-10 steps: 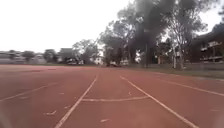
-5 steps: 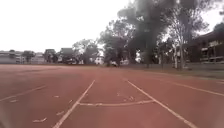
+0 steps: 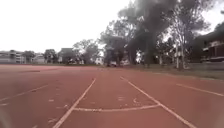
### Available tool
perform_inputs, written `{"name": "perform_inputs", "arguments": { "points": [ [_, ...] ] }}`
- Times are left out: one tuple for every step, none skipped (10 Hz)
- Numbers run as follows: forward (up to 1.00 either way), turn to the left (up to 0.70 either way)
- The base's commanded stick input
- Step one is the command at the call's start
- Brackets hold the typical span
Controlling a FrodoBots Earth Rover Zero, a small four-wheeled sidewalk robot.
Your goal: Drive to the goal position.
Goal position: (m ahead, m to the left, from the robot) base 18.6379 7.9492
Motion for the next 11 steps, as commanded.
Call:
{"name": "perform_inputs", "arguments": {
  "points": [
    [0.45, 0.0],
    [0.45, 0.0],
    [0.45, 0.0],
    [0.45, 0.0],
    [0.45, 0.0],
    [0.45, 0.0],
    [0.45, 0.0],
    [0.45, 0.0],
    [0.45, 0.0],
    [0.45, 0.0],
    [0.45, 0.0]
  ]
}}
